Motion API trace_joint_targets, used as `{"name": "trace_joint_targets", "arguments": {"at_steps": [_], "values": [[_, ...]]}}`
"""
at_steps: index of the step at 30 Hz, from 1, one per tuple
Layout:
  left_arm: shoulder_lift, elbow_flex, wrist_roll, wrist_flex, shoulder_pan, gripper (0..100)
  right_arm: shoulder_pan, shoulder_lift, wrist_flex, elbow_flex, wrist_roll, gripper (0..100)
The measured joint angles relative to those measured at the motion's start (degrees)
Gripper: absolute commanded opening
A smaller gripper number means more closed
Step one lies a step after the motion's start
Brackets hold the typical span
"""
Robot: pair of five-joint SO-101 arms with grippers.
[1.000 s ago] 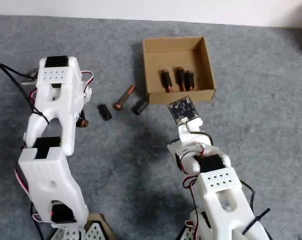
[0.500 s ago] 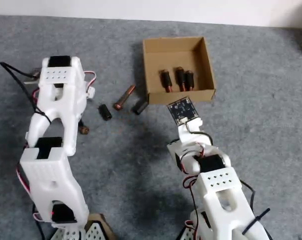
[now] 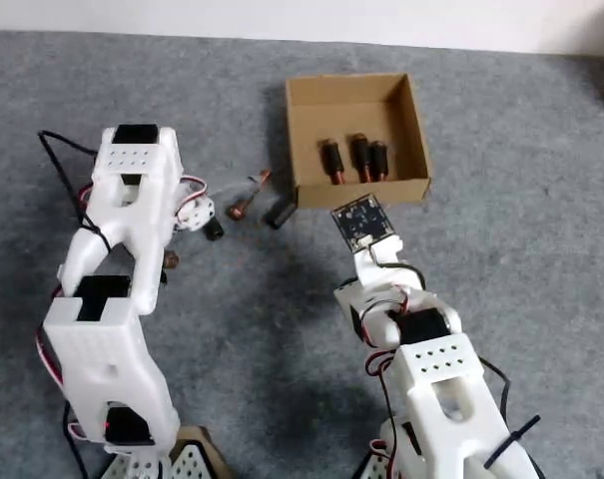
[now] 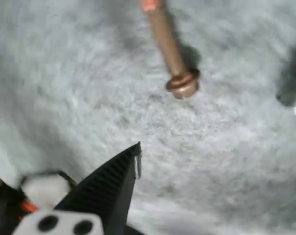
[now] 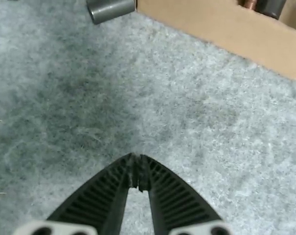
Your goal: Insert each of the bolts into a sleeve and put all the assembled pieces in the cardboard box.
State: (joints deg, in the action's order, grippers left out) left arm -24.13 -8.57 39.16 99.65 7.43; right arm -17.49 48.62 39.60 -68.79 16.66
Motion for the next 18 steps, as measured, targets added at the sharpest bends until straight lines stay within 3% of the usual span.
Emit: {"name": "trace_joint_targets", "arguments": {"at_steps": [4,13,18], "values": [[0.0,-3.8,-15.8,0.0,2.5,71,0.0,0.0,0.0,0.0,0.1,0.5],[0.0,-17.8,-50.5,0.4,8.2,25,0.0,0.0,0.0,0.0,0.2,0.5],[0.0,-21.3,-72.8,0.4,8.4,10,0.0,0.0,0.0,0.0,0.4,0.5]]}}
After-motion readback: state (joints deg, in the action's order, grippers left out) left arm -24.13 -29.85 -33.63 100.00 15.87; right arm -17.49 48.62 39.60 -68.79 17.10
